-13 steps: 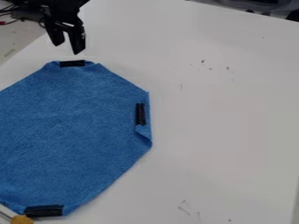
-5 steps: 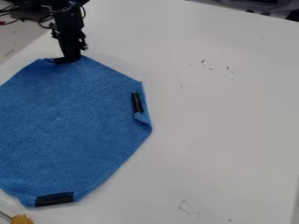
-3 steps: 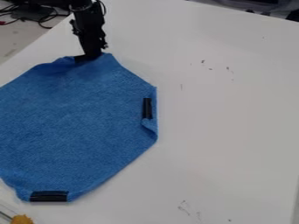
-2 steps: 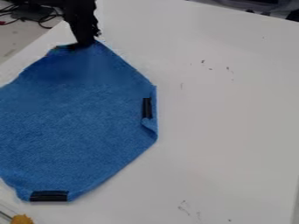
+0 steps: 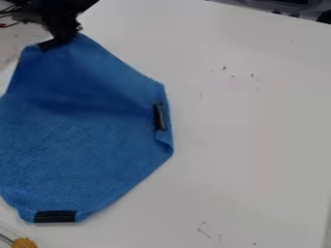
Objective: Fold the cloth from the top to the bottom
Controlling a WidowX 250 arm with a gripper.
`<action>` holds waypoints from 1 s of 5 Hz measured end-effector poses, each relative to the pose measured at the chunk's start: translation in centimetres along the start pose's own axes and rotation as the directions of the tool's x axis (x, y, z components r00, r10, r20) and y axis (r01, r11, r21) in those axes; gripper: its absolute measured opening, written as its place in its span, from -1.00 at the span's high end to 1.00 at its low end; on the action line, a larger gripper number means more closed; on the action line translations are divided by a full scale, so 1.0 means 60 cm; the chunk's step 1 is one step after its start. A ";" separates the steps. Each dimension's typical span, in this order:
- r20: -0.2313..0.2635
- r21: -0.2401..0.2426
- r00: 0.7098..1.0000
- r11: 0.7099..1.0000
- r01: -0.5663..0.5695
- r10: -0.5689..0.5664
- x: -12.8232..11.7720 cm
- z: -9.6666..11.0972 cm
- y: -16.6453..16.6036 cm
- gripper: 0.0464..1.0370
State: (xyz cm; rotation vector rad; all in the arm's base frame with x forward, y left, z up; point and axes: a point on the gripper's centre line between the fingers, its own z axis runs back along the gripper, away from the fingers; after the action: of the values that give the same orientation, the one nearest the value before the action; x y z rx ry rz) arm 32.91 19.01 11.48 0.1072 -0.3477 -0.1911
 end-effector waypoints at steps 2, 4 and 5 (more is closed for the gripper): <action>-0.066 -0.078 0.998 0.997 -0.027 0.022 -0.116 0.024 -0.082 0.91; -0.179 -0.118 0.979 0.985 -0.123 0.101 -0.174 -0.001 -0.130 0.02; -0.222 -0.110 0.971 0.987 -0.115 0.088 -0.176 0.000 -0.138 -0.57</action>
State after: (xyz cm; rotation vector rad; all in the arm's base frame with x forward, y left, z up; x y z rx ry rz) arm 21.78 13.11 6.91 -0.0116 -0.1230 -0.0973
